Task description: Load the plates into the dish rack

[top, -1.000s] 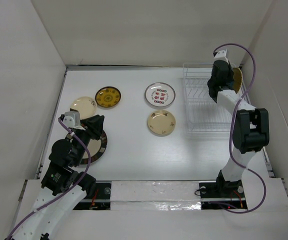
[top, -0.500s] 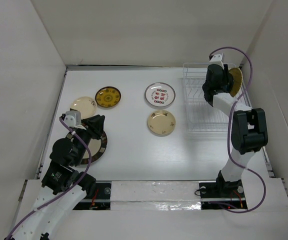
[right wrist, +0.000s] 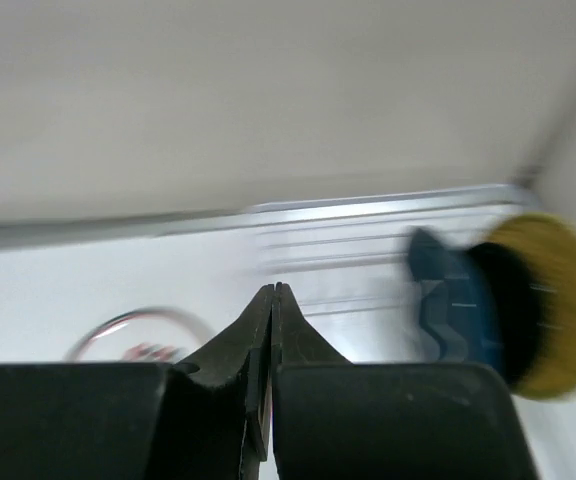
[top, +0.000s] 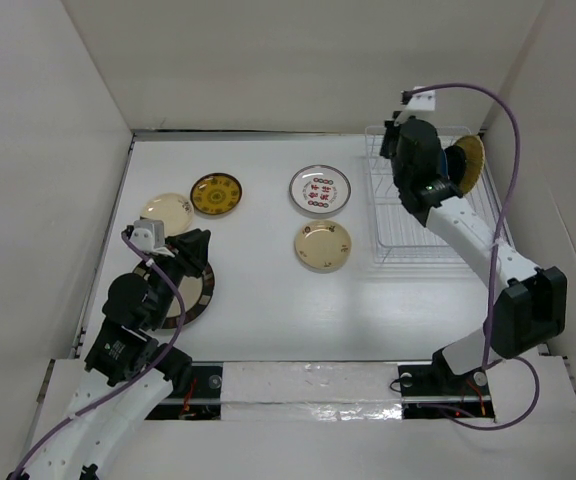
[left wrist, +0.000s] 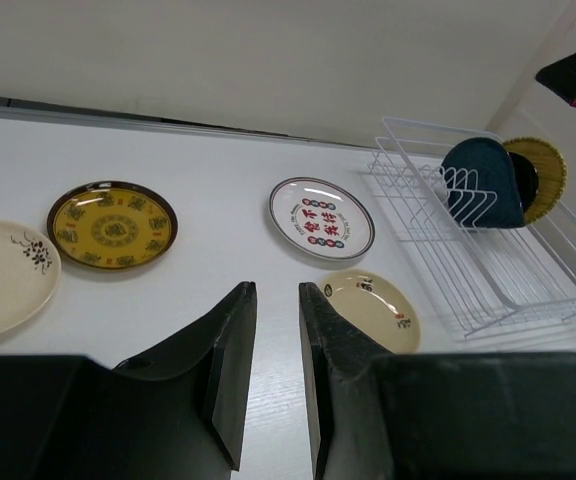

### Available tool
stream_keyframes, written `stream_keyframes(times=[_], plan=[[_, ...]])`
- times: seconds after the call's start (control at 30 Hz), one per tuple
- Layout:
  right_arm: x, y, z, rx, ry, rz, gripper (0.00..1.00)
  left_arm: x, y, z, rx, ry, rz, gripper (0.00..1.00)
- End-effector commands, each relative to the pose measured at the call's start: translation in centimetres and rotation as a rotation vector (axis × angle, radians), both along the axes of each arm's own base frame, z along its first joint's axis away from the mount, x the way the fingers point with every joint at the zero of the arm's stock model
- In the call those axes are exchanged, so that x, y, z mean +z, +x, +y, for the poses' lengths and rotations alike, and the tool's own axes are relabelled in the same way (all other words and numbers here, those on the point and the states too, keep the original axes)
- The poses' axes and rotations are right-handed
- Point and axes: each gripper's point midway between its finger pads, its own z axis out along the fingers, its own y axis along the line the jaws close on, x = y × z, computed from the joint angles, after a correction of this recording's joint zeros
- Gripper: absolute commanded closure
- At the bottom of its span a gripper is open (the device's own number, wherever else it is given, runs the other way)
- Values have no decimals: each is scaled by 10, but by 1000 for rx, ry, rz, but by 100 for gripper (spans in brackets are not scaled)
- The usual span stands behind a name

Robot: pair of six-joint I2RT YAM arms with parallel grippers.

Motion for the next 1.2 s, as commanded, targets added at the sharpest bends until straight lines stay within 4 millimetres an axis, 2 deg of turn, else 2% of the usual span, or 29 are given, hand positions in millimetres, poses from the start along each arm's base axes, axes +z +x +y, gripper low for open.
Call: stream_keyframes(times=[0.0,0.03,0.1,0.13,0.17,0.23,0.27,0.33,0.37,0.4,0.47,0.5,0.53,0.57,0.6,0.63,0.7,0.73,0.77,0.83,0.87,0.9,0.93,0.97,1.0,1.03,1.07,1.17], plan=[[-48,-22,107,365,192,161,100,5,3,-2,0,-11,-16,79],[-72,-37,147,479,196,240,100,4,3,-3,-2,-11,-12,79],[-101,-54,178,534,215,329,100,3,4,-4,-3,-7,-7,80],[-123,-69,203,585,209,393,100,1,5,-4,-5,-4,0,81],[-139,-79,214,601,235,438,100,0,6,-5,-6,-1,4,81],[-156,-91,238,665,255,475,98,-1,7,-6,-8,0,10,82],[-178,-97,255,693,254,522,87,-1,8,-7,-9,3,11,82],[-174,-90,277,730,285,525,79,-2,9,-7,-8,7,15,82],[-190,-90,294,750,307,563,65,-4,10,-7,-3,10,21,83],[-174,-81,311,769,334,529,57,-4,10,-7,-2,10,22,83],[-171,-70,334,803,389,535,46,-5,11,-5,11,12,27,83],[-196,-64,346,792,387,572,43,-6,11,-4,17,13,28,83],[-180,-51,359,800,413,535,40,-6,11,-3,21,12,28,83],[-183,-46,368,803,444,547,38,-5,11,-1,29,11,26,83],[-216,-40,376,785,445,599,37,-6,12,-1,31,11,27,83],[-203,-29,388,799,475,568,37,-6,12,-1,31,11,27,83],[-217,-22,403,799,525,599,36,-5,12,-2,26,12,27,82],[-248,-18,407,774,525,643,36,-7,13,-3,23,14,31,82],[-236,-7,415,768,564,610,35,-7,13,-5,14,15,32,82],[-248,4,419,745,593,627,35,-9,14,-7,6,19,38,82],[-279,6,423,719,612,677,35,-10,14,-9,0,23,42,82],[-263,18,429,730,644,641,35,-9,15,-9,-3,22,42,82],[-268,20,432,725,659,654,35,-10,15,-10,-6,24,46,82],[-290,21,435,704,686,685,35,-10,15,-10,-8,26,46,82],[-277,25,443,727,723,662,36,-10,15,-11,-8,23,45,82],[-278,25,448,737,752,669,37,-10,15,-11,-8,23,44,82],[-292,24,452,729,787,697,40,-10,15,-10,-6,23,44,82],[-289,24,460,728,828,678,49,-9,15,-10,-6,20,40,82]])
